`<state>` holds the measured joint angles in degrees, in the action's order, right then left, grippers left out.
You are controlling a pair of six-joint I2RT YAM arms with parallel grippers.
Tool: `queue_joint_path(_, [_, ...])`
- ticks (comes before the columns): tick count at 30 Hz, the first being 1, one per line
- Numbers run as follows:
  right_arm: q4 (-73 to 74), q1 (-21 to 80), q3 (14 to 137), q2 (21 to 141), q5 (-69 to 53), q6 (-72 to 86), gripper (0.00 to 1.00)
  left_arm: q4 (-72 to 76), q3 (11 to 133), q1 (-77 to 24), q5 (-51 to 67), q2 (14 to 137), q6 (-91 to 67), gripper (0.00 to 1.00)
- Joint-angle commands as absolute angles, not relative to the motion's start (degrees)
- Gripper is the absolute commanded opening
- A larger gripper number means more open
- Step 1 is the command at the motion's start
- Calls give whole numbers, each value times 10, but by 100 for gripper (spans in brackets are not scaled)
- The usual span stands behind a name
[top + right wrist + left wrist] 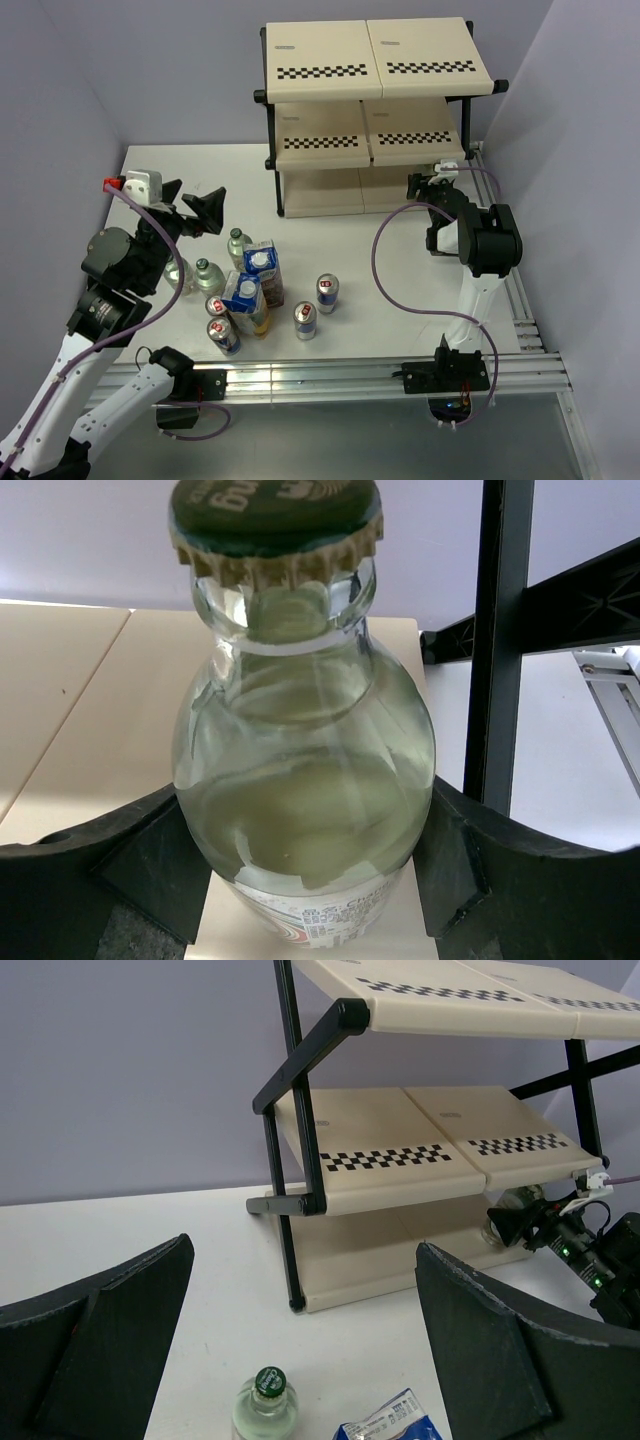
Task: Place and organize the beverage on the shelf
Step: Place the drink on the shelf.
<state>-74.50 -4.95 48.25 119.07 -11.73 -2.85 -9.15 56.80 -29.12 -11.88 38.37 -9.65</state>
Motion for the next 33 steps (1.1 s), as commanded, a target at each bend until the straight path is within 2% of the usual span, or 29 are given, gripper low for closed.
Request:
queue_joint_path(1, [-943, -54, 501, 1173, -113, -21, 43, -68, 568, -294, -119, 386, -87, 99])
queue_joint_path(3, [-982, -54, 499, 1187, -98, -13, 40, -67, 567, -294, -120, 385, -86, 100])
queue_joint_path(4, [-1004, -54, 497, 1195, -91, -11, 35, -67, 567, -294, -120, 384, -86, 99])
queue_joint_path(6, [-1010, -54, 503, 1201, -86, -7, 31, -65, 565, -294, -120, 383, -85, 100])
queue_joint_path(8, [-1011, -54, 508, 1206, -77, -1, 24, -64, 565, -294, -118, 383, -86, 100])
queue_joint_path(16, [-1011, -54, 522, 1210, -17, 17, 14, -62, 563, -294, -119, 383, -85, 99])
queue_joint_path(18, [-1012, -54, 529, 1211, -15, 26, 15, -61, 563, -294, -117, 384, -84, 100])
queue_joint_path(20, [-1010, -55, 536, 1217, -35, 19, 18, -62, 563, -294, -115, 387, -85, 100])
queue_joint_path(25, [-1011, -54, 524, 1216, -62, 2, 36, -62, 563, -294, -119, 387, -84, 100])
queue_joint_path(28, [-1010, -53, 516, 1212, -70, -21, 54, -62, 564, -294, -116, 386, -84, 100])
queue_joint_path(30, [-1010, -53, 511, 1209, -71, -22, 61, -63, 564, -294, -115, 386, -84, 99])
queue_joint_path(32, [-1010, -53, 508, 1206, -80, -27, 63, -64, 565, -294, -115, 386, -84, 100])
queue_joint_path(33, [-1010, -54, 505, 1205, -87, -28, 67, -63, 565, -294, -116, 384, -84, 99])
